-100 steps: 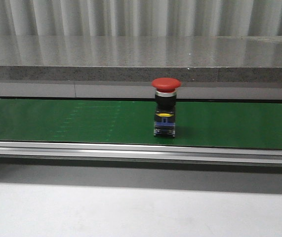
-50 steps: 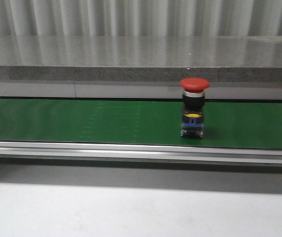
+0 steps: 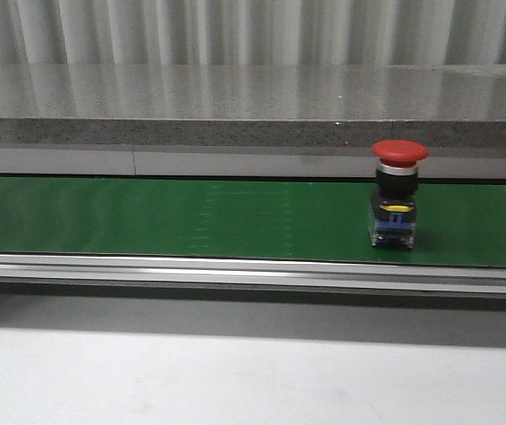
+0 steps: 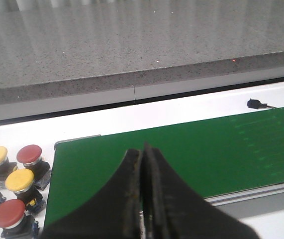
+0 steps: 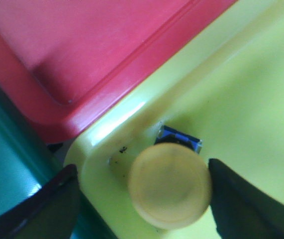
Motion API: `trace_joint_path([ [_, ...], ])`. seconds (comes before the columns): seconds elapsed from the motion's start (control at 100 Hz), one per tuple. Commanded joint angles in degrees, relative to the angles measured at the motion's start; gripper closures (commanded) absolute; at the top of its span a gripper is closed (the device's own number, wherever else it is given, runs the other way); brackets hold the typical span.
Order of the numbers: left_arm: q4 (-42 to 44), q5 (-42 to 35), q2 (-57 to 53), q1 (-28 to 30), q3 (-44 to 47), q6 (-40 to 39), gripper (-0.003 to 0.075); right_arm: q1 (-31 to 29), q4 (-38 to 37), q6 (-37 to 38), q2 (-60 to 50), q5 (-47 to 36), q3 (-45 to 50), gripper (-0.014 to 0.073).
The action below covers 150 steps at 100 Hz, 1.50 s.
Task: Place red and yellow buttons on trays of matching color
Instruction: 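Carry the yellow button into the yellow tray and release it, then grasp the red button arriving on the belt with the right gripper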
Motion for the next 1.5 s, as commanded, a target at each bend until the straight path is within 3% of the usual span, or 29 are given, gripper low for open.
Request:
trace_joint_path([
  [0.0, -1.1, -3.9, 0.4, -0.4, -1.5, 0.0, 0.0741, -0.4, 0.4, 0.1, -2.9, -2.7, -1.7, 0.0023],
  [0.39, -1.1, -3.9, 0.4, -0.4, -1.5, 0.0, 0.0741, 1.1, -0.3, -0.8, -17.1, -2.7, 3.1, 0.0023],
  [0.6, -1.1, -3.9, 0.4, -0.4, -1.5, 0.0, 0.0741, 6.4, -0.3, -1.3, -26.2, 1.9, 3.7, 0.002],
  [0.74, -1.1, -3.9, 0.4, -0.4, -1.5, 0.0, 0.0741, 12.0, -0.3, -1.7, -29.5, 4.4, 3.7, -0.0026],
  [0.99, -1.1, -3.9, 0.4, -0.4, -1.5, 0.0, 0.0741, 23.5, -0.1, -1.8, -29.5, 12.1, 2.0, -0.0054],
  [1.22, -1.1, -3.9, 0.4, -0.4, -1.5, 0.0, 0.0741, 33.4, 0.3, -7.1, -28.3, 21.3, 0.2, -0.0054],
  [1.49, -1.1, -3.9, 0.4, -0.4, -1.5, 0.0, 0.0741, 36.2, 2.6, -10.7, -20.6, 19.2, -1.9, -0.0054],
])
